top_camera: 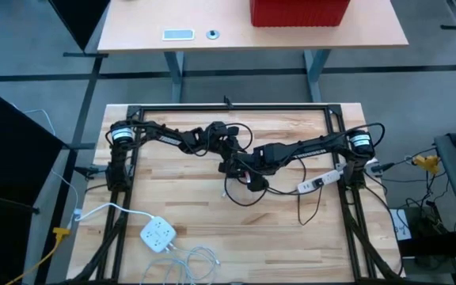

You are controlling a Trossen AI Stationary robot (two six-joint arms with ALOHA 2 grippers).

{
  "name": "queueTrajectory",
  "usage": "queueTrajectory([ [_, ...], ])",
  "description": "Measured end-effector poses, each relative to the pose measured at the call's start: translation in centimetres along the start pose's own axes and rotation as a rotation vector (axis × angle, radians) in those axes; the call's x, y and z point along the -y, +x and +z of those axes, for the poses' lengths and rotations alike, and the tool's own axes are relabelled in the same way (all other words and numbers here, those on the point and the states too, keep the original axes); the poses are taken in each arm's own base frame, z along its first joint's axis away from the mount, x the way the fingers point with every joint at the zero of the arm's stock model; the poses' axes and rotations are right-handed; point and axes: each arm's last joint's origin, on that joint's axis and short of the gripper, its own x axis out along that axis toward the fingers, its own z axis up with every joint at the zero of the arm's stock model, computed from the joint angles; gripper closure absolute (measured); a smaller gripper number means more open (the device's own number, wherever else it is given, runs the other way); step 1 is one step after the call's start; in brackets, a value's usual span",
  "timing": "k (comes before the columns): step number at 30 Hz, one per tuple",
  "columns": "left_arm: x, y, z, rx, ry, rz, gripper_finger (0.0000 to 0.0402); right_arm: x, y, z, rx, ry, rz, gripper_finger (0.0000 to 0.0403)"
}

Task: Insert USB
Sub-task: Insert the purple charger cable into the black outlet extension

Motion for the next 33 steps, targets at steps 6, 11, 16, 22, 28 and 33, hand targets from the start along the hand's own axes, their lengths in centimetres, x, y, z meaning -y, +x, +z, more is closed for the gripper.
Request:
queueTrajectory([
  [6,0.04,0.01,0.02,0.0,0.001,-0.001,0.0338,-0.01,0.05,-0.03,-0.004,0.012,0.002,0.0403],
  [11,0.05,0.01,0.01,0.0,0.001,-0.001,0.0338,-0.03,0.08,-0.03,-0.006,0.026,0.003,0.0403],
  [16,0.05,0.01,0.01,0.0,0.001,-0.001,0.0338,-0.04,0.1,-0.02,-0.005,0.045,0.004,0.0403],
  [22,0.06,0.02,0.02,0.0,0.001,-0.002,0.0338,-0.05,0.11,-0.02,-0.007,0.046,0.005,0.0403],
  [28,0.08,0.02,-0.02,-0.002,0.0,-0.004,0.0338,-0.04,0.13,-0.18,-0.03,0.051,0.004,0.0403],
  [33,0.08,0.02,-0.03,-0.004,-0.001,-0.004,0.0338,0.06,0.07,-0.46,-0.056,0.052,-0.004,0.0403],
])
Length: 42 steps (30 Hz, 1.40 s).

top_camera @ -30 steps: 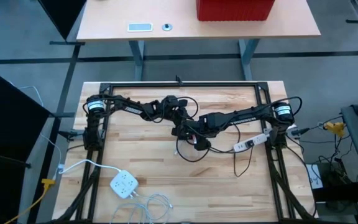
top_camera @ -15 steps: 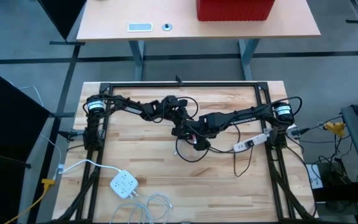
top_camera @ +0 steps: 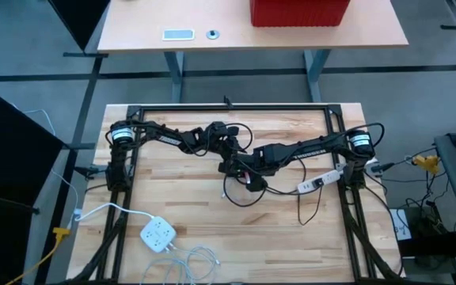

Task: Insert USB
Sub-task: Insert the purple charger cable into the black outlet extension

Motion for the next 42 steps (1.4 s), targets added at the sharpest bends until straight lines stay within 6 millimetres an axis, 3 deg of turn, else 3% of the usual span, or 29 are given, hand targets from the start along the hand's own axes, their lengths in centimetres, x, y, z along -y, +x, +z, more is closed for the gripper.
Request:
queueTrajectory([
  [31,0.0,0.0,0.0,-0.01,-0.001,0.011,0.0338,0.2,0.0,0.3,0.047,0.083,0.003,0.0401],
  [35,-0.1,-0.2,0.1,-0.016,-0.003,0.015,0.0338,0.1,-0.1,0.9,0.038,0.065,0.009,0.037],
  [42,0.1,-0.5,0.0,-0.045,-0.014,0.001,0.0338,0.0,0.0,1.3,0.026,0.073,0.031,0.0265],
])
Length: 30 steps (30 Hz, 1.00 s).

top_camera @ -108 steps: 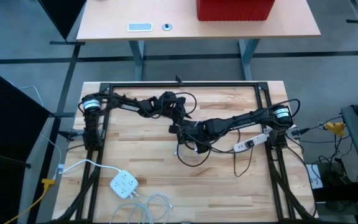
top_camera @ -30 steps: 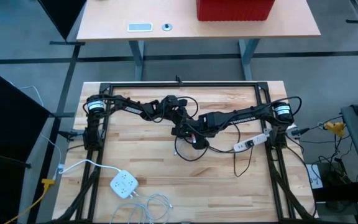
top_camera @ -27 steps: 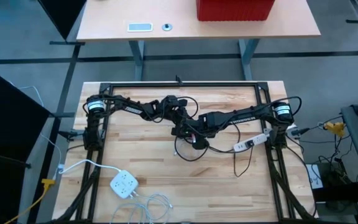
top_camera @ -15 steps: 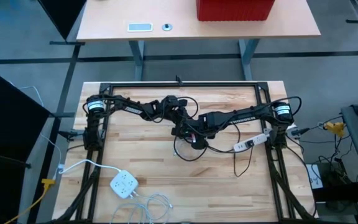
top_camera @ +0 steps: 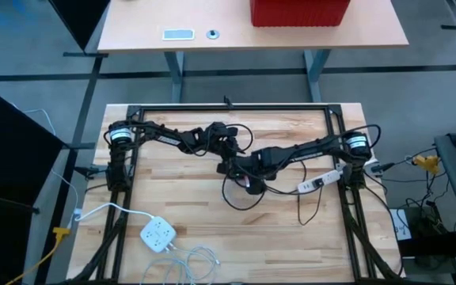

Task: Insert USB
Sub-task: Insert the purple charger cable into the black outlet extension, then move the black outlet extension to the top of the table

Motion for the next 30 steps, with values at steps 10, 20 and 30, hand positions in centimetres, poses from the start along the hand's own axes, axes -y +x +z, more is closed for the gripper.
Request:
queueTrajectory([
  [10,0.0,-0.1,0.0,-0.006,0.005,-0.002,0.0338,0.6,-1.7,1.0,-0.068,0.023,-0.063,0.0159],
  [20,-0.6,-3.0,1.7,-0.15,0.023,0.134,0.0338,0.1,-4.1,2.4,-0.121,0.157,-0.095,0.0116],
  [30,0.4,-8.9,3.4,-0.332,-0.134,0.152,0.0338,-2.0,-7.8,2.0,-0.13,0.646,-0.053,0.0129],
])
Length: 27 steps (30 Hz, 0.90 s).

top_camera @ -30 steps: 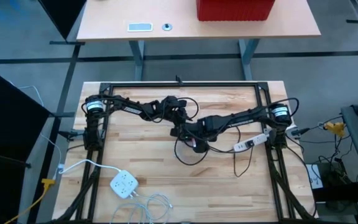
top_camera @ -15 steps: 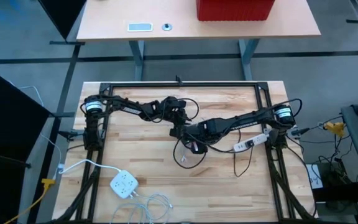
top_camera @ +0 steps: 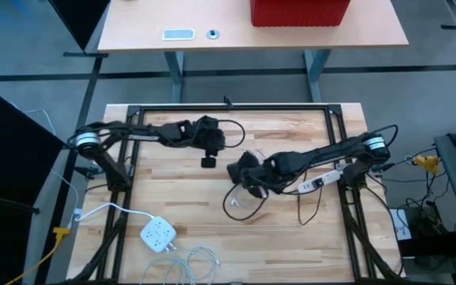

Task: Insert USB
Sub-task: Move the black outlet extension to the top of the table

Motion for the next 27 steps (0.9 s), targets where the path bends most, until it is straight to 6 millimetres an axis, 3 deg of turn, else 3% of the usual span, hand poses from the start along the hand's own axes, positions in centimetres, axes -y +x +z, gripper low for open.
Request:
queueTrajectory([
  [6,1.0,-2.6,-1.5,0.021,-0.09,0.003,0.0338,1.2,-1.1,-5.1,0.038,0.576,0.09,0.0153],
  [12,3.2,-6.0,-2.5,0.137,-0.257,-0.094,0.0338,1.5,2.4,-9.1,0.084,0.855,0.239,0.021],
  [15,5.4,-8.5,-1.8,0.318,-0.174,-0.195,0.0338,1.3,3.8,-8.8,0.205,0.823,0.316,0.0276],
  [19,7.2,-11.6,-1.5,0.563,0.069,-0.167,0.0338,1.2,4.5,-7.1,0.308,0.657,0.288,0.0384],
  [23,6.9,-15.0,-0.8,0.758,0.15,-0.099,0.0338,1.0,6.0,-5.6,0.403,0.53,0.337,0.0389],
  [27,7.0,-15.8,-1.0,0.787,0.194,-0.115,0.0338,0.6,7.6,-4.0,0.492,0.459,0.404,0.0401],
])
